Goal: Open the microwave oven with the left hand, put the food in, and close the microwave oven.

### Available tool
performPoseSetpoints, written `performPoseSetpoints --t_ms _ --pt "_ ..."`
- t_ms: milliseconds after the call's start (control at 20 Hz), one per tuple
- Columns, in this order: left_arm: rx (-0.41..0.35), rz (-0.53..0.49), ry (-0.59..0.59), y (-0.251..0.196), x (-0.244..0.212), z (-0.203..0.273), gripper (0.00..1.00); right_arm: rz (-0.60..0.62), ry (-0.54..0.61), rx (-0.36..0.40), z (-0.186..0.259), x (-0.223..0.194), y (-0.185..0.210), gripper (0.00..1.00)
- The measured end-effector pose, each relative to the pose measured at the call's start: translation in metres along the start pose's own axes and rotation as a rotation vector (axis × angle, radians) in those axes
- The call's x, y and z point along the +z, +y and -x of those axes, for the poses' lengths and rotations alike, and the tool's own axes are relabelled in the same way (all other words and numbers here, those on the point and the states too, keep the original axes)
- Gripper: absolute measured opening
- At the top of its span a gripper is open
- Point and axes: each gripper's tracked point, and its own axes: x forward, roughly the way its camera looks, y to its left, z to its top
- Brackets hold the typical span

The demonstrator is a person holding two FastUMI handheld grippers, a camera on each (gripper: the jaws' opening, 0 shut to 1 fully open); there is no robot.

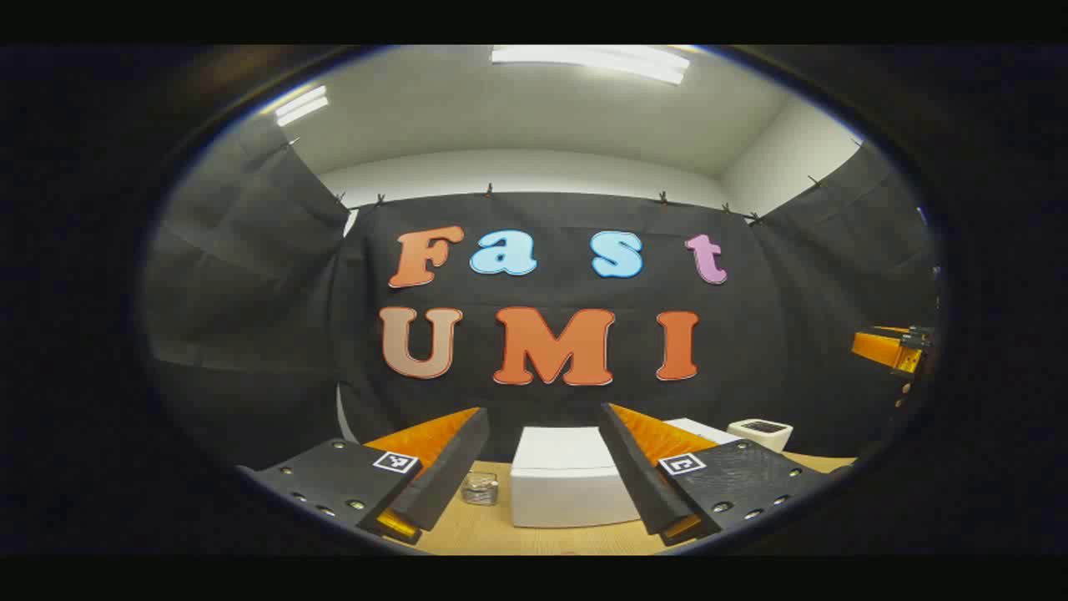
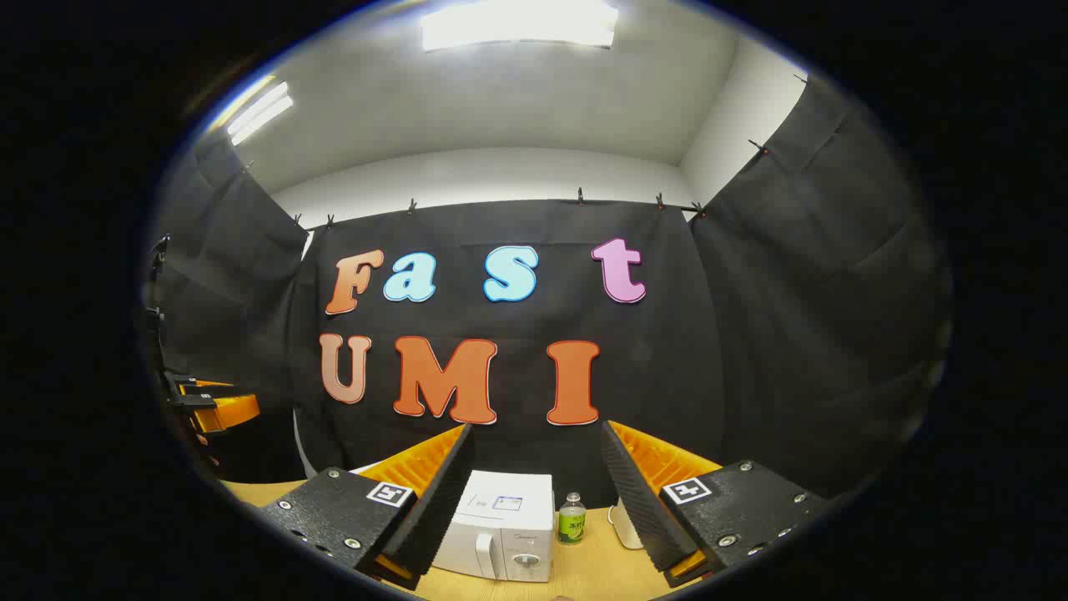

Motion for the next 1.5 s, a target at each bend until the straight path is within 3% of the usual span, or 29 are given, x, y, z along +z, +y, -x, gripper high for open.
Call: performPoseSetpoints --t_ms 150,900,1050,1400,1450,1500 --pt "0.005 0.011 0.006 0.004 -0.003 -0.001 0.92 0.001 -0.001 0.003 0.000 0.002 0.003 0.93" --pt "0.003 0.039 0.039 0.003 -0.022 -0.006 0.88 -0.006 0.009 0.027 -0.009 -0.002 0.015 0.93" --pt "-0.019 0.055 0.046 -0.010 -0.024 -0.010 0.84 0.003 0.011 0.025 -0.012 -0.002 0.015 0.93" --pt "-0.041 0.044 0.041 -0.020 -0.026 -0.011 0.88 0.010 0.008 0.017 -0.008 -0.004 0.011 0.96" --pt "-0.049 0.051 0.038 -0.023 -0.027 -0.011 0.85 0.012 0.009 0.016 -0.007 -0.006 0.010 0.93" --pt "-0.057 0.062 0.036 -0.026 -0.028 -0.011 0.88 0.018 0.009 0.014 -0.006 -0.008 0.009 0.93"
